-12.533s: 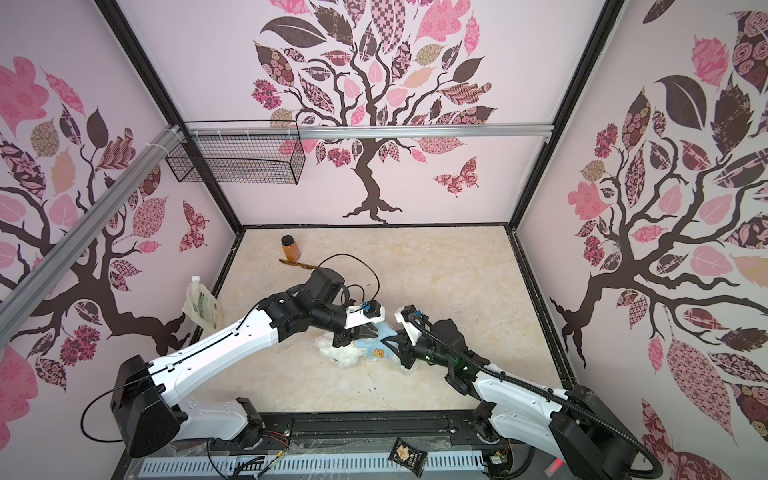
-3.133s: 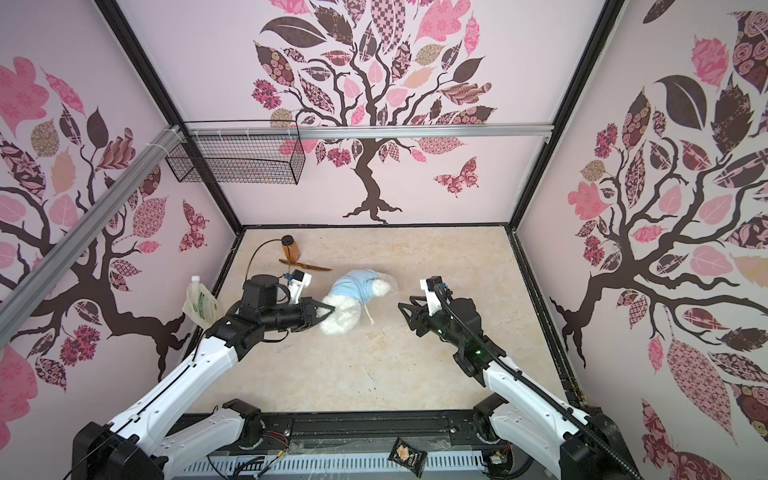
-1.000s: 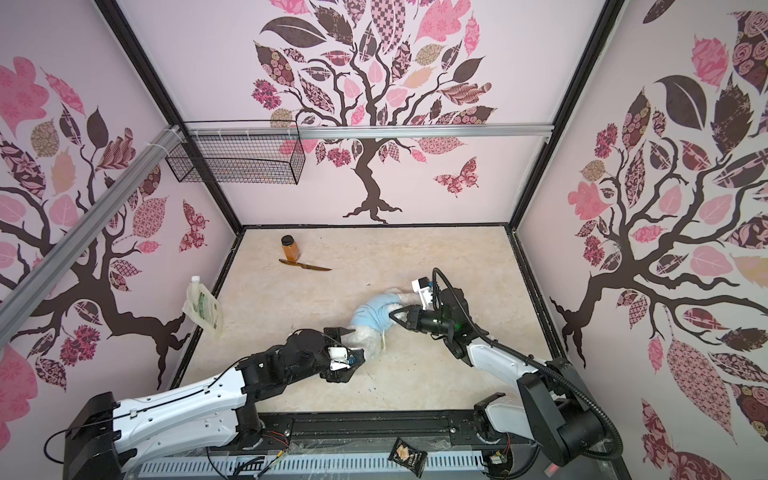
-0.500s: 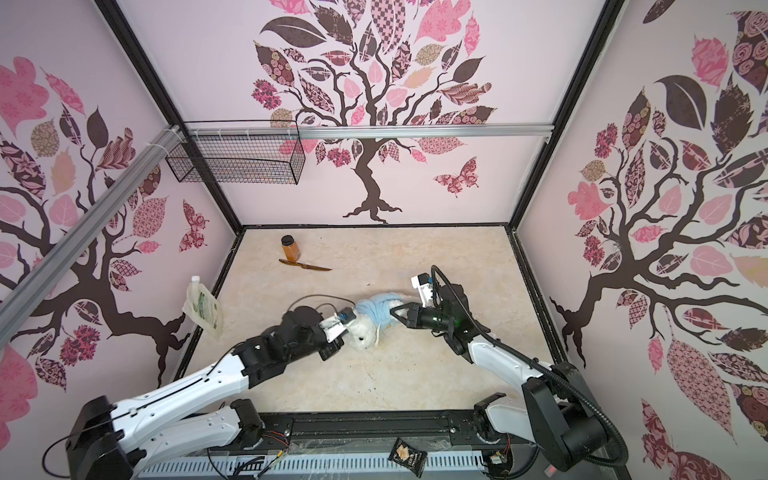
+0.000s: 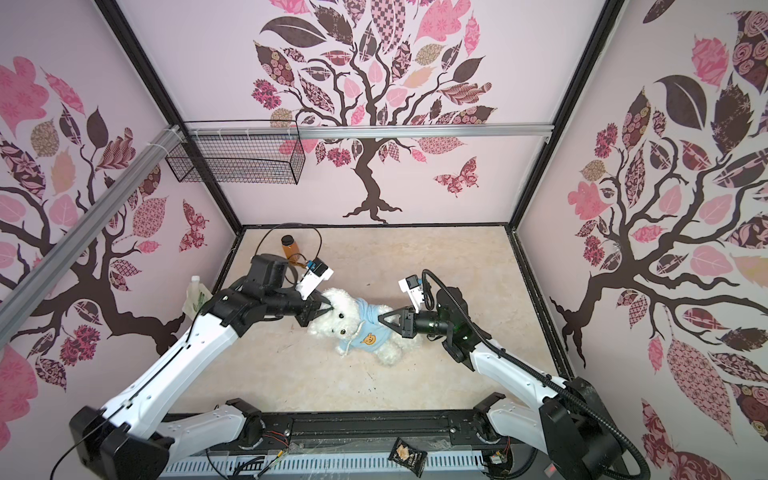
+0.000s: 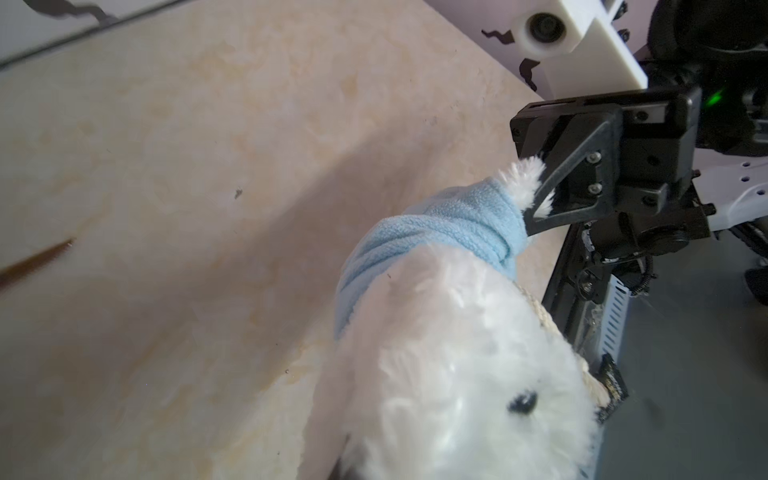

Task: Dress the teddy bear

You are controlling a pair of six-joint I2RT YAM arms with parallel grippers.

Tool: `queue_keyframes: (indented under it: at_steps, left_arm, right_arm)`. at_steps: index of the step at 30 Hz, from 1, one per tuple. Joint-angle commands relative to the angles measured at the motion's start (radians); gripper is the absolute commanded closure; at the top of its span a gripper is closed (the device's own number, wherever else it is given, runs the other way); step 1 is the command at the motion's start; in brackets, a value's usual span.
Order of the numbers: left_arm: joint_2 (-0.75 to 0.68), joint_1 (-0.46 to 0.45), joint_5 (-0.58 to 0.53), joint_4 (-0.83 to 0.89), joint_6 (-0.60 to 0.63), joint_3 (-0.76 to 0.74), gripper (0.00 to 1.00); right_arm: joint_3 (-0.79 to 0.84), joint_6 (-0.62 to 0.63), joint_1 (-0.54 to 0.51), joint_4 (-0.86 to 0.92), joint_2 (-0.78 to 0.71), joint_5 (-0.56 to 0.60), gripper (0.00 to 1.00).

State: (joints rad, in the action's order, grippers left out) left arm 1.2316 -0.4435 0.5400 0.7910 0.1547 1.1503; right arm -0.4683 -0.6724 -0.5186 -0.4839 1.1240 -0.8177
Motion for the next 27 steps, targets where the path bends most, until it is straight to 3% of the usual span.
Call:
queue_keyframes:
  at_steps: [1,4,9,14,18,20,24,27]
  left_arm:
    - [0.129,0.024,0.004,0.050,-0.086,0.108,1.00]
    - [0.243,0.029,-0.016,0.055,-0.107,0.139,0.95]
    - [0.348,0.036,-0.180,-0.105,-0.209,0.142,0.70]
    - [0.407,0.036,-0.405,-0.130,-0.239,0.216,0.48]
    - [0.312,0.036,-0.525,-0.189,-0.254,0.151,0.38]
    - [0.229,0.036,-0.531,-0.264,-0.302,0.060,0.36]
    - [0.077,0.012,-0.357,-0.442,-0.491,-0.148,0.35]
    - [0.021,-0.078,-0.331,-0.563,-0.636,-0.272,0.35]
  right_arm:
    - [0.045,-0.086,-0.020,-0.003,0.035,-0.044,0.97]
    - [0.074,-0.122,-0.019,-0.032,0.089,0.040,0.94]
    - [0.060,-0.102,0.074,-0.083,0.206,0.177,0.82]
    - [-0.024,0.040,0.161,0.012,0.291,0.257,0.66]
    - [-0.066,0.169,0.172,0.186,0.241,0.281,0.56]
    - [-0.037,0.193,0.172,0.203,0.178,0.292,0.51]
    - [0.024,0.209,0.170,0.243,0.057,0.294,0.31]
    - [0.053,0.234,0.169,0.317,-0.012,0.311,0.28]
